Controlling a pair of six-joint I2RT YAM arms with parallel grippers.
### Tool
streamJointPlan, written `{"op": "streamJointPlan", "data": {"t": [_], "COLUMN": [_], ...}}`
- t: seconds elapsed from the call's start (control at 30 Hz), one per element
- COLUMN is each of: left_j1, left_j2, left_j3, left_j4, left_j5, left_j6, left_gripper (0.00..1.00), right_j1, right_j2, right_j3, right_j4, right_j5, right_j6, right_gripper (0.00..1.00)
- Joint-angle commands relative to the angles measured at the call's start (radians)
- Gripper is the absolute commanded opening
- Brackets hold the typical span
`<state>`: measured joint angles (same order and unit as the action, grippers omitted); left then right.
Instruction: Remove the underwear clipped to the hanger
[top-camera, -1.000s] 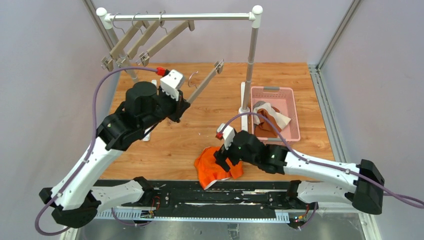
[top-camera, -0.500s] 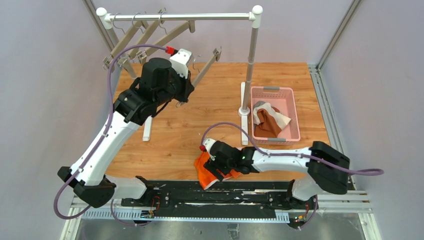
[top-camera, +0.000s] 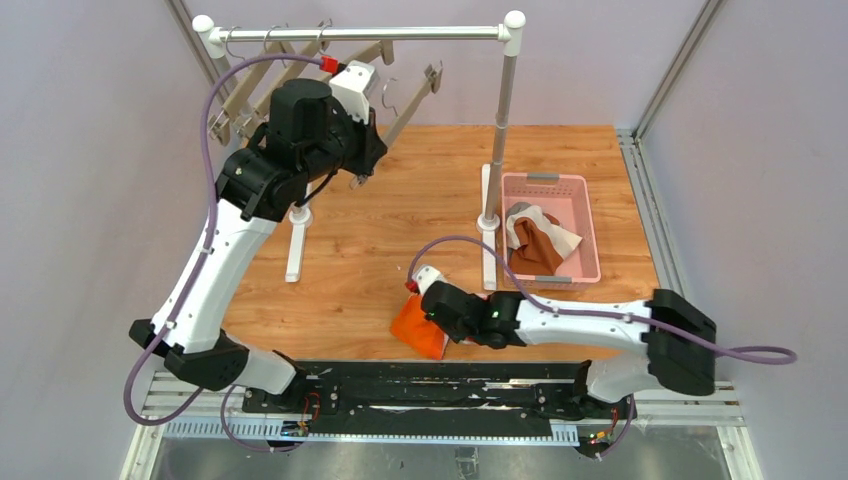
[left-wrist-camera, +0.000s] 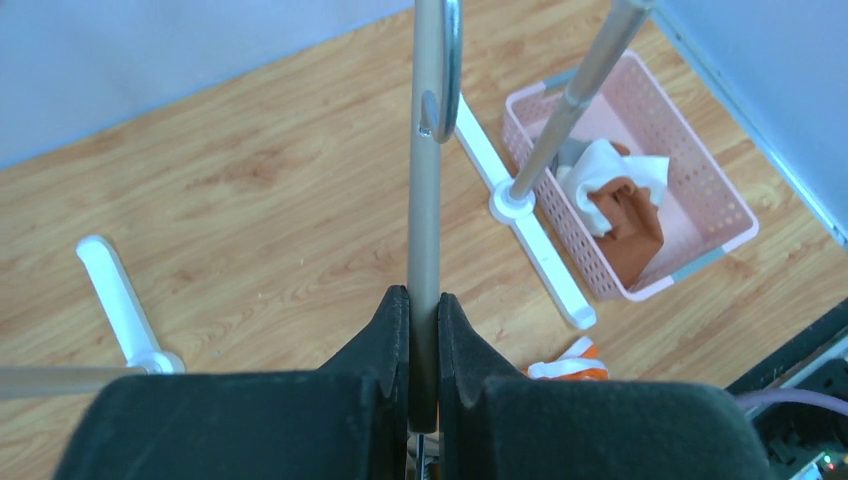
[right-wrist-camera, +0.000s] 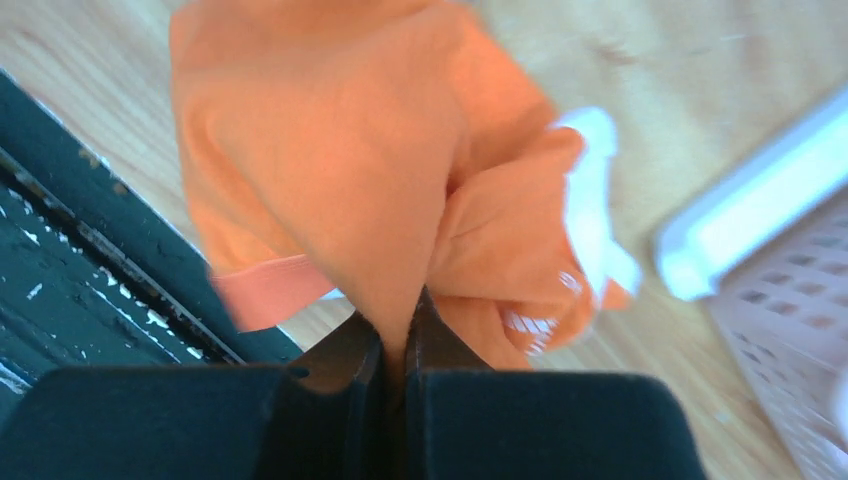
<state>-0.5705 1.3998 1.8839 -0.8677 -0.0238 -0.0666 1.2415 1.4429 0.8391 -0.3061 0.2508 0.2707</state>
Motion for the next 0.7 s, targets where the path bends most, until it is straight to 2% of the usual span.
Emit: {"op": "streamJointPlan", "data": {"t": [0.0, 0.1, 0.23, 0.47, 0.67], "left_j1": [0.030, 0.079, 0.138, 0.148, 0.148], "left_j2": [0.042, 0.089, 0.134, 0.180, 0.145], "left_j3": [0.135, 0.196, 0.266, 0.389, 0.360], "left_j4": [-0.062, -0.086, -0.089, -0.117, -0.117], "left_j5": [0.035, 0.090, 0.192, 0.209, 0.214], "left_j6": [0.019, 0.012, -0.015, -0.007, -0.001], "left_gripper": [0.00, 0.00, 0.00, 0.00, 0.00], "right_j1": [-0.009, -0.064, -0.188, -0.385, -0.471], "right_j2": [-0.152, -0.254, -0.394, -0.589, -0.628], "right_j3": [0.081, 0.110, 0.130, 0.149, 0.135], "right_j4": [-0.144, -0.201, -0.195, -0.038, 0.113], "right_j5": [0.289, 0.406, 0.480, 0.518, 0.545], "right_j6": [0.031, 0.009, -0.061, -0.253, -0.354], "right_gripper": [0.00, 0.01, 0.01, 0.01, 0.01]}}
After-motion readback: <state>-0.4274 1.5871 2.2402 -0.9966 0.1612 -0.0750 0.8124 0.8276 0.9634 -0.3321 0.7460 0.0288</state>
